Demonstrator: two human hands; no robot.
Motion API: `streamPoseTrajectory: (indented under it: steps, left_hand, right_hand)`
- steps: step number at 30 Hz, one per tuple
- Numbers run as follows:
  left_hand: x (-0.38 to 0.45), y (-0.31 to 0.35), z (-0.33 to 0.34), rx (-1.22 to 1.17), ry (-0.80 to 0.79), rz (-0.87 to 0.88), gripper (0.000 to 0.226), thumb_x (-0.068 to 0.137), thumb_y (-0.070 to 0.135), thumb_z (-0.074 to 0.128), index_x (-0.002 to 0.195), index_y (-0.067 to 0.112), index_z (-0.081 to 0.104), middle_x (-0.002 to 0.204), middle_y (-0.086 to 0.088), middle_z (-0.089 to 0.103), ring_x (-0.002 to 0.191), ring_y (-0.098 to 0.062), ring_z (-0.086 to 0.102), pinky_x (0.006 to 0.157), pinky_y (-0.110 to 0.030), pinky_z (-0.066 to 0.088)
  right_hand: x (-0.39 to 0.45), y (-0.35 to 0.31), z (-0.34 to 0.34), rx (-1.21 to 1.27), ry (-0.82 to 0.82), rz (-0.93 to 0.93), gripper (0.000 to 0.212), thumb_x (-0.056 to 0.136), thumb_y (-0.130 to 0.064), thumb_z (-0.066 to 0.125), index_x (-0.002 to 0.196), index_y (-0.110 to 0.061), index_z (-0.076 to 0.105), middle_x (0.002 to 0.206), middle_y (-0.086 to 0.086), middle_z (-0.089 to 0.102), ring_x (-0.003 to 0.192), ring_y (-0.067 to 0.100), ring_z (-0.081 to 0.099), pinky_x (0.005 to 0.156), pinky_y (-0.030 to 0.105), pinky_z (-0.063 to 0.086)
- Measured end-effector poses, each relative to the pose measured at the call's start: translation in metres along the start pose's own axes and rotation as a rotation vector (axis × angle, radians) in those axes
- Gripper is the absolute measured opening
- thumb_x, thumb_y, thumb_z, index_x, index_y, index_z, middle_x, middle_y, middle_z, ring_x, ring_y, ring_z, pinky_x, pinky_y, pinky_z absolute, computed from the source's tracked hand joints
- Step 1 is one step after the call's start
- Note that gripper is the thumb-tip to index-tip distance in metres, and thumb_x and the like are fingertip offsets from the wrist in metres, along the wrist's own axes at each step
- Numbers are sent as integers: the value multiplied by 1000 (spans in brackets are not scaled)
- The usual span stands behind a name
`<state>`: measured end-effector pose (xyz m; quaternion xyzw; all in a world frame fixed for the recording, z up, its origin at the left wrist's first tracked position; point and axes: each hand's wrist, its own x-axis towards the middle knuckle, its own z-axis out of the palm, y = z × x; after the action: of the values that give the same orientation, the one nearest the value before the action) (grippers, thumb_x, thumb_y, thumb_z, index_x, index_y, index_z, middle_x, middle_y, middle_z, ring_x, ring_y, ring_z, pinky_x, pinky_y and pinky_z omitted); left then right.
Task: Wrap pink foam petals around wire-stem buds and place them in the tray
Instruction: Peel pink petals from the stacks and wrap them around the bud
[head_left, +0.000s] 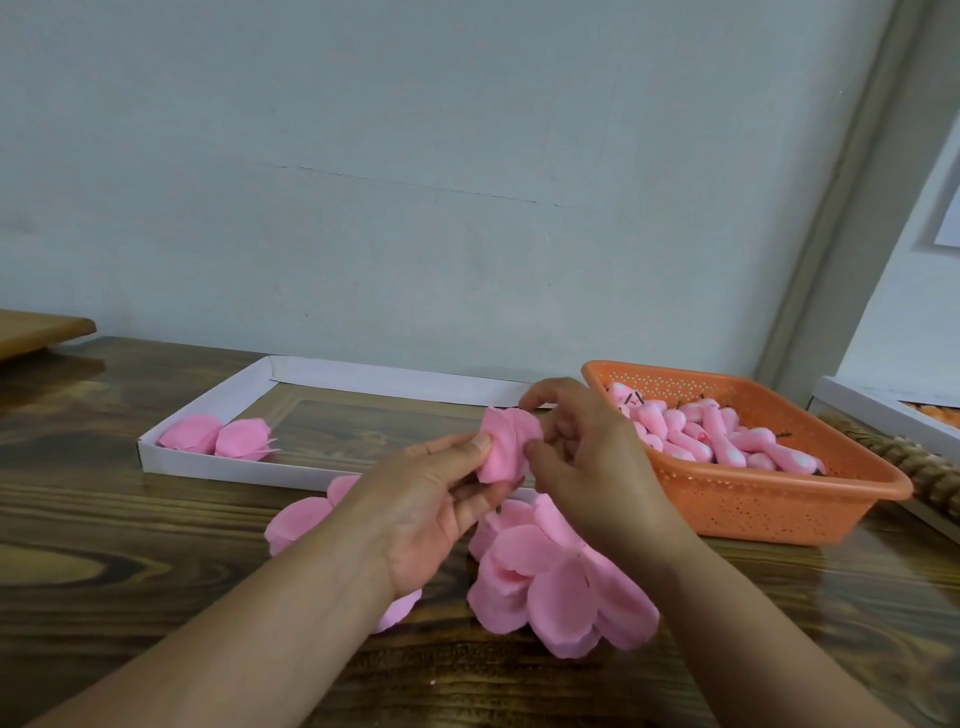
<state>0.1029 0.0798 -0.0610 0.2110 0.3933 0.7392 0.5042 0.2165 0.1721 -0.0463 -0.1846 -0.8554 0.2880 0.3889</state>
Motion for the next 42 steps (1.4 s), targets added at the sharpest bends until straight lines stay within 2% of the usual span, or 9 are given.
streamPoseTrajectory:
  steps: [4, 8, 14, 19, 21, 24, 28, 35, 42]
  left_hand:
    - [0, 0, -1, -10, -2, -4, 24, 91, 5, 54, 110, -6, 65, 103, -20, 71, 89, -23, 72, 68, -25, 60]
    - [0, -1, 0, -2, -15, 18, 21, 91, 1, 54, 104, -8, 67, 104, -20, 70, 90, -21, 70, 71, -25, 59]
    - [0, -3, 1, -19, 2, 44, 28, 87, 5, 56, 112, -6, 64, 107, -20, 70, 91, -22, 70, 76, -27, 59]
    - [-1, -3, 3, -29, -17, 42, 29, 83, 4, 57, 111, -5, 65, 101, -19, 72, 83, -19, 72, 72, -26, 59]
    - [-2, -3, 3, -23, -27, 41, 26, 85, 4, 56, 108, -4, 66, 96, -17, 73, 79, -18, 73, 69, -25, 59]
    - [-3, -2, 3, -16, -26, 42, 29, 82, 7, 58, 107, -3, 67, 98, -17, 73, 83, -20, 73, 72, -26, 59]
    - [-3, -1, 2, -12, -26, 38, 32, 82, 8, 59, 112, -4, 66, 105, -17, 72, 95, -22, 71, 77, -27, 58]
    - [-3, 0, 4, -17, -16, 44, 29, 84, 6, 57, 111, -4, 64, 99, -18, 73, 82, -22, 73, 69, -25, 59]
    - [-3, 0, 5, -13, -10, 58, 23, 84, 3, 56, 105, -4, 65, 90, -17, 74, 74, -20, 73, 70, -26, 59]
  right_hand:
    - [0, -1, 0, -90, -16, -113, 14, 80, -4, 52, 80, -16, 59, 61, -7, 53, 57, 7, 47, 61, 13, 39]
    - [-3, -3, 3, -10, -12, -84, 20, 80, -33, 68, 71, -19, 57, 66, -10, 51, 58, 4, 45, 55, 19, 38]
    - [0, -3, 8, 114, 68, -6, 17, 84, -5, 64, 70, -10, 58, 66, -3, 53, 58, 3, 47, 61, 7, 40]
    - [2, 0, 10, 192, 88, 64, 18, 89, -4, 58, 71, -5, 58, 63, 6, 55, 60, 17, 51, 63, 39, 49]
    - [2, 1, 10, 208, 111, 52, 17, 89, -4, 57, 72, -3, 59, 66, 13, 57, 63, 27, 53, 64, 42, 50]
    - [1, -2, 8, 264, 107, 16, 16, 87, -10, 62, 71, -6, 61, 68, 15, 61, 66, 34, 58, 64, 28, 52]
    - [0, -3, 8, 333, 49, 80, 10, 78, -10, 70, 80, -5, 62, 74, 21, 65, 68, 40, 61, 64, 48, 53]
    - [3, 3, 3, 513, -47, 161, 11, 79, 3, 67, 75, -6, 61, 64, 4, 64, 59, 13, 61, 59, 20, 50]
    - [4, 3, 7, 479, 8, 160, 19, 84, 1, 62, 68, -9, 61, 58, -4, 62, 54, 6, 58, 55, 17, 47]
